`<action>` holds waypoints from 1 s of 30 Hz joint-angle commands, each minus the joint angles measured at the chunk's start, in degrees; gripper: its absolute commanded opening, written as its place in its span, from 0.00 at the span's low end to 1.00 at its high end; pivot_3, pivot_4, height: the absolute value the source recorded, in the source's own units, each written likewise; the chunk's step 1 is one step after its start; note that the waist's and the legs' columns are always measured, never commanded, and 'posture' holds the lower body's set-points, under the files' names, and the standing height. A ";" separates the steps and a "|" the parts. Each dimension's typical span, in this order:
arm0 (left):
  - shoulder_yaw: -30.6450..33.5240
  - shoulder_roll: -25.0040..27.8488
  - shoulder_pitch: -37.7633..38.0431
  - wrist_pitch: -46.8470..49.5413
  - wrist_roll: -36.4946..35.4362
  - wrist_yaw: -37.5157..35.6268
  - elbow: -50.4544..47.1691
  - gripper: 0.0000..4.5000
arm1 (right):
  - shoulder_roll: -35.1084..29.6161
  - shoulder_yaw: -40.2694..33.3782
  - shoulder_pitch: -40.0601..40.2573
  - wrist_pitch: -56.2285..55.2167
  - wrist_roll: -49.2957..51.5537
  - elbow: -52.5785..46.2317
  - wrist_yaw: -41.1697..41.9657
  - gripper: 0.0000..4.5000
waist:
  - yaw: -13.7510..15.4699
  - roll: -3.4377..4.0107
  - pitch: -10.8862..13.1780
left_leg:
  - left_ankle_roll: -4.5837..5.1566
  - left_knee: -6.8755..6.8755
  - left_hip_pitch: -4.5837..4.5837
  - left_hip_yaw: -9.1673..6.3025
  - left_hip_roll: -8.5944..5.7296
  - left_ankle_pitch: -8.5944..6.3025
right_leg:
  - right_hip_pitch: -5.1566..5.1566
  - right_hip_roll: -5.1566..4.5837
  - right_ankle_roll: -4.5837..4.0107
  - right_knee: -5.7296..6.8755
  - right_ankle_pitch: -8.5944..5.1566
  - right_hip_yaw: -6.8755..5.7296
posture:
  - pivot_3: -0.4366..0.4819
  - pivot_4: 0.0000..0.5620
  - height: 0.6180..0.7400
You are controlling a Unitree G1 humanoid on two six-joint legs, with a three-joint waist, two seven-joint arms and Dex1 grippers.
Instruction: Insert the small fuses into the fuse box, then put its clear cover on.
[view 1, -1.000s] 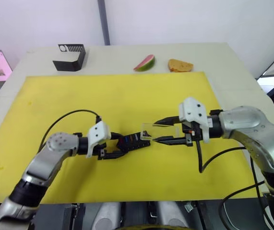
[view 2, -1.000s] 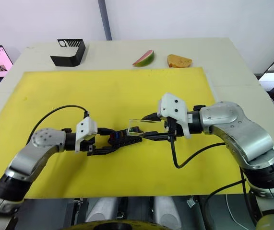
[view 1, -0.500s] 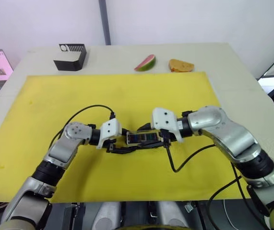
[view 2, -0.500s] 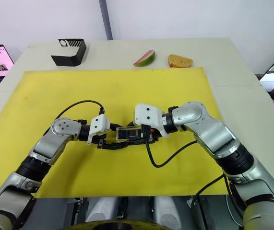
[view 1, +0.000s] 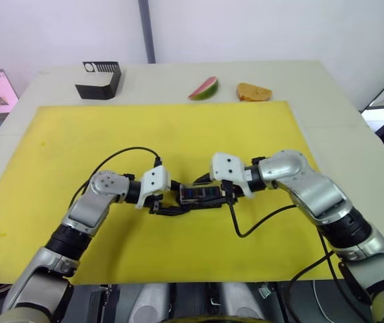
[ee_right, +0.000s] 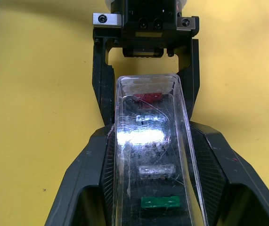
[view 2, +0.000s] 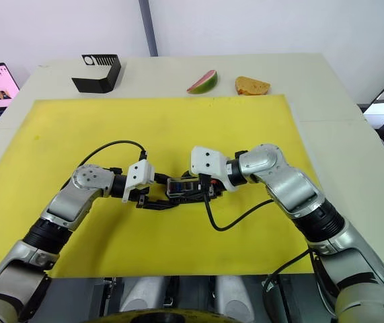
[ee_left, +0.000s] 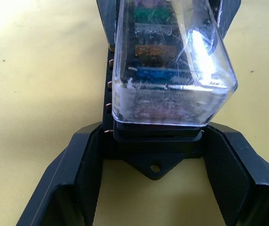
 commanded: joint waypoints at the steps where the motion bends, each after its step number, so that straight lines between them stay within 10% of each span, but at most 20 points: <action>1: 0.18 0.12 0.19 0.36 1.54 0.48 0.83 0.57 | 0.81 -1.10 0.52 -0.79 0.24 -0.28 0.34 0.38 | -0.01 0.00 0.00 | 0.00 0.00 0.00 0.00 0.00 0.00 | 0.00 0.00 0.00 0.00 0.00 0.00 | 0.48 0.27 1.00; 11: 0.24 0.06 0.23 0.64 1.51 0.68 0.35 0.57 | 0.70 -1.67 1.30 -1.71 0.29 -0.37 1.75 0.38 | 0.01 0.00 -0.01 | 0.00 0.00 0.01 0.00 0.00 0.00 | 0.01 0.00 0.00 0.01 0.00 0.00 | 0.48 0.27 1.00; 12: 0.23 0.01 0.26 0.71 1.50 0.72 0.31 0.57 | 0.70 -2.03 1.15 -1.15 0.55 -0.83 1.58 0.61 | 0.02 0.00 -0.01 | 0.00 0.00 0.01 0.00 0.00 0.00 | 0.01 0.00 0.00 0.01 0.00 0.00 | 0.48 0.27 1.00; 16: 0.03 -0.25 0.51 1.04 1.48 0.99 -0.23 0.57 | -0.16 -2.92 1.48 -1.77 -0.25 -2.27 1.14 0.99 | 0.01 0.00 -0.01 | 0.00 0.01 0.01 0.00 0.00 0.00 | 0.01 0.00 0.00 0.01 0.00 0.00 | 0.48 0.27 1.00; 30: 0.12 -1.14 -0.22 1.77 1.53 1.05 0.04 0.57 | 0.49 -5.88 1.94 -4.89 -2.43 -0.23 -2.18 0.99 | 0.08 0.00 -0.01 | 0.00 0.03 0.01 0.00 -0.02 0.00 | 0.03 0.00 0.01 0.01 0.01 0.00 | 0.48 0.27 1.00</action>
